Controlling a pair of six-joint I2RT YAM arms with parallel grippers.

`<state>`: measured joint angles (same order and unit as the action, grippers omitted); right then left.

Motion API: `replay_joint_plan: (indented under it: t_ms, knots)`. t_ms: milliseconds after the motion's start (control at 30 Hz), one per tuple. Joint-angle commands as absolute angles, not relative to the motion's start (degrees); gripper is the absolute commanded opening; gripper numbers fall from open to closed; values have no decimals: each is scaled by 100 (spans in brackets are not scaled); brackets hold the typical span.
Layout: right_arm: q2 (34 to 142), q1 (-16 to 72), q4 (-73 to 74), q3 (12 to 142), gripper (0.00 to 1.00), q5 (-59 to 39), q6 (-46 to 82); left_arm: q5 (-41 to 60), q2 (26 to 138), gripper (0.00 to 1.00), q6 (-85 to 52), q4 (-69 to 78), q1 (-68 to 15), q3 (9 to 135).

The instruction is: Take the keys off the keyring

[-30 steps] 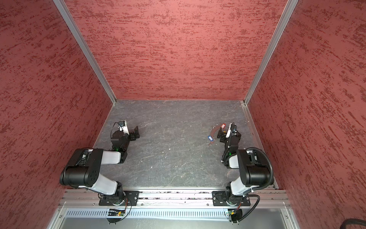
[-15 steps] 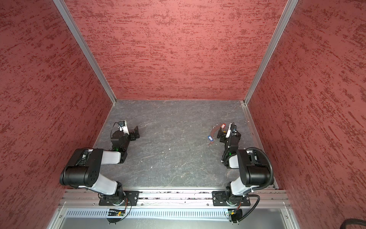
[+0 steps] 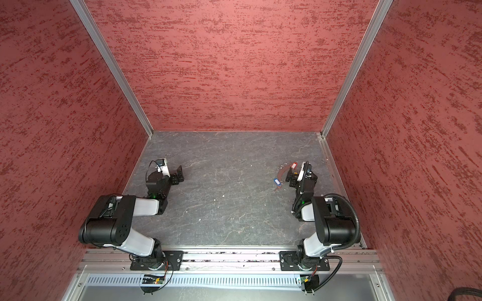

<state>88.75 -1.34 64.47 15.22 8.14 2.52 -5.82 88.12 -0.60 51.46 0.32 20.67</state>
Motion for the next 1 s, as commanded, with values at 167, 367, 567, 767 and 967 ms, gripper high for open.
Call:
replay_joint_plan:
  t_ms: [167,367,567,767,967]
  knots:
    - [8851,-160,6594,1608,99,721,148,-449,8798,99,-70,5252,79,2109]
    - [8823,-315,6444,1681,99,522,250,-512,8778,99,-56,5279,59,2104]
    - [8036,-295,4880,2179,99,1216,536,-1751,7955,99,108,4041,-455,2437]
    - [7472,-190,3154,2910,99,2511,1411,-2130,7228,99,-319,3187,-758,2928]
    - [7071,-271,1333,3551,99,1538,3427,-1974,6688,99,-3752,860,-373,3785]
